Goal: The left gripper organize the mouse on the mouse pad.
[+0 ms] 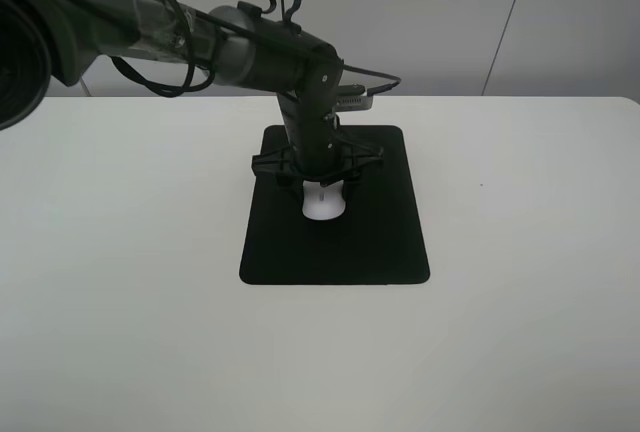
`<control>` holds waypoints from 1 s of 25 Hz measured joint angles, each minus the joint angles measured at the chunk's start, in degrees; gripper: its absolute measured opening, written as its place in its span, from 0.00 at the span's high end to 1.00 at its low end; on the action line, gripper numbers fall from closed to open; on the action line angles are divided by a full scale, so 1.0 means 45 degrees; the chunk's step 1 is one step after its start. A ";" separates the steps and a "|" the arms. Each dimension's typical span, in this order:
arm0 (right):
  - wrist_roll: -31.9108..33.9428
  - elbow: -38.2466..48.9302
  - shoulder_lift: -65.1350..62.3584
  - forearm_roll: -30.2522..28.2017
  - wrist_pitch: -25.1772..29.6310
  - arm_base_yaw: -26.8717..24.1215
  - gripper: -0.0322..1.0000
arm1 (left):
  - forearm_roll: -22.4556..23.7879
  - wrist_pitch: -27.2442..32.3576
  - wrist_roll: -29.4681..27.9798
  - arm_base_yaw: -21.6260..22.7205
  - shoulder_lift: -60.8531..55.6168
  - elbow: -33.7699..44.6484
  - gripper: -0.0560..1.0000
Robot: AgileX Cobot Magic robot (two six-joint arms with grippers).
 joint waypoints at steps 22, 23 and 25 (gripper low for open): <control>0.0000 0.0000 0.0000 0.0000 0.0000 0.0000 0.17 | -0.0093 0.0384 0.1408 0.0000 -0.1001 0.0000 0.20; 0.0000 0.0000 0.0000 0.0000 0.0000 0.0000 0.17 | 0.0034 0.0381 0.1423 0.0000 -0.1297 0.0000 0.20; 0.0000 0.0000 0.0000 0.0000 0.0000 0.0000 0.17 | 0.0386 0.0381 0.1603 0.0000 -0.1911 0.0000 0.20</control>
